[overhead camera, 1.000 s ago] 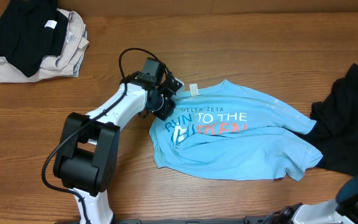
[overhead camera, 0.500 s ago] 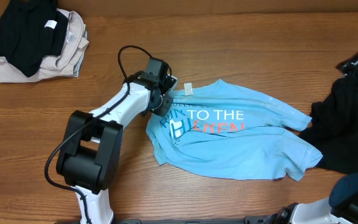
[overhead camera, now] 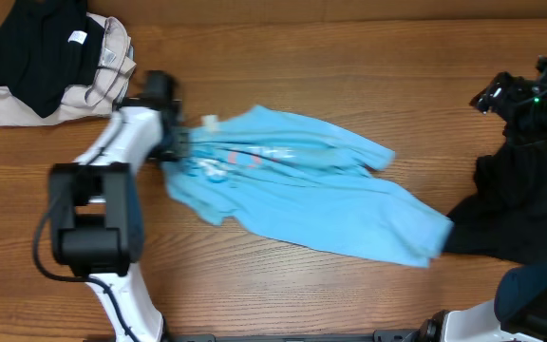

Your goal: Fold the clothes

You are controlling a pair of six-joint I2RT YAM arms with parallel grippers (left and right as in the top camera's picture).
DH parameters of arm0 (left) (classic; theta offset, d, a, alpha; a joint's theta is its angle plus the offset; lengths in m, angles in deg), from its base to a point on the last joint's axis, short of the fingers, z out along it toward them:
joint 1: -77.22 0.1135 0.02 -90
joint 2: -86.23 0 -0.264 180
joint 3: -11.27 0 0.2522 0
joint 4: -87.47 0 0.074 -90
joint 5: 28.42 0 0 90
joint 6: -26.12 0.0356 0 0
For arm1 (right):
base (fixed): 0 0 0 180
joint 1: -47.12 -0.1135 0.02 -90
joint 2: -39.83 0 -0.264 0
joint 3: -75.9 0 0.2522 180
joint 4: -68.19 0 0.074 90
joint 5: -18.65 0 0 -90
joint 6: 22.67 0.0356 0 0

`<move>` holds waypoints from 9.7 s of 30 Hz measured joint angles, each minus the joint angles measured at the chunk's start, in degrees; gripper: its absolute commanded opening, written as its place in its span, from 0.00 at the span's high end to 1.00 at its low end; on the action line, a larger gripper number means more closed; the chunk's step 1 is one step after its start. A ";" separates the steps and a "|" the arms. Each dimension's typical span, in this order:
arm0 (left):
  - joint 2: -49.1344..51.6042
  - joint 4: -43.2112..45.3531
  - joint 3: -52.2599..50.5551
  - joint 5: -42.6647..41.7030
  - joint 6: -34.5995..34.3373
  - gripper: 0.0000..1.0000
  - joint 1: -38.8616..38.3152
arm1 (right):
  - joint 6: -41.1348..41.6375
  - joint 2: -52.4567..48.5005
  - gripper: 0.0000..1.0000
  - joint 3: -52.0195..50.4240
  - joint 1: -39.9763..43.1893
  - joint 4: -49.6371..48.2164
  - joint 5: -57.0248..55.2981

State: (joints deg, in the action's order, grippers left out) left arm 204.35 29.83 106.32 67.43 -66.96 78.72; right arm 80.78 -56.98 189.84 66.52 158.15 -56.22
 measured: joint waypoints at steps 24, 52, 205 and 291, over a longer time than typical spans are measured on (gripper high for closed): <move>0.74 -33.44 40.22 -13.42 0.22 0.31 5.29 | -1.31 -0.52 0.15 -6.51 -14.32 0.55 -1.18; -35.89 -20.31 -9.16 -8.17 -14.95 0.41 1.40 | 7.34 28.92 0.12 -35.91 -20.98 -0.85 -3.91; -21.22 -32.61 18.34 -9.38 -8.17 0.96 -1.90 | 3.34 11.37 0.96 -19.26 -17.53 3.21 -11.52; -19.98 2.89 -28.02 -0.92 10.16 0.94 -31.65 | -4.13 19.61 0.96 -14.80 -7.32 8.33 -6.43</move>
State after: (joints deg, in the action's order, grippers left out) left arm 184.38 32.71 78.30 66.51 -56.79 47.07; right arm 76.65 -37.38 175.04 59.20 166.48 -62.64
